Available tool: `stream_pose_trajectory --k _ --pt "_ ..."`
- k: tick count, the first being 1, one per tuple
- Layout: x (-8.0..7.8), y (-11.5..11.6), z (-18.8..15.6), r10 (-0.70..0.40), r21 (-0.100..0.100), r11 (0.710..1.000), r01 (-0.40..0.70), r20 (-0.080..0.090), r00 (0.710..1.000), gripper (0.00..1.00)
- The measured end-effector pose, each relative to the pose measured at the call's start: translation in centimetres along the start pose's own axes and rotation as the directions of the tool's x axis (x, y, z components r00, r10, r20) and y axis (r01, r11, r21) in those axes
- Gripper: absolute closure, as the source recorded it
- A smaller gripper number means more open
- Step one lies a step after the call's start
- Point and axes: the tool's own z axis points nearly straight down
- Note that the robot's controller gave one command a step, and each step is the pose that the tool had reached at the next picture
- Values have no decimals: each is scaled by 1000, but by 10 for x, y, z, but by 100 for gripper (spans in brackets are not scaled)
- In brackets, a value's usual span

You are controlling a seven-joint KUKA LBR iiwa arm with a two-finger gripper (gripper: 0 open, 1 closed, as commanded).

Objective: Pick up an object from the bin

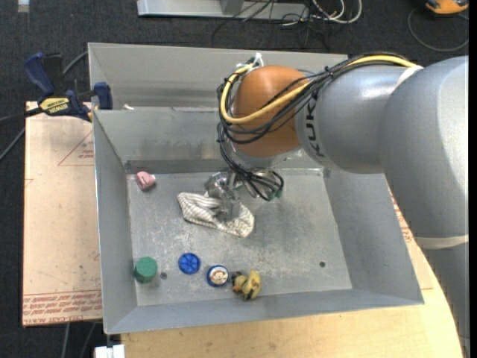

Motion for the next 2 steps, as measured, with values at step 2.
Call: stream_pose_trajectory --k 2 --pt "15 -1 -139 -42 2 999 41 7 999 100"
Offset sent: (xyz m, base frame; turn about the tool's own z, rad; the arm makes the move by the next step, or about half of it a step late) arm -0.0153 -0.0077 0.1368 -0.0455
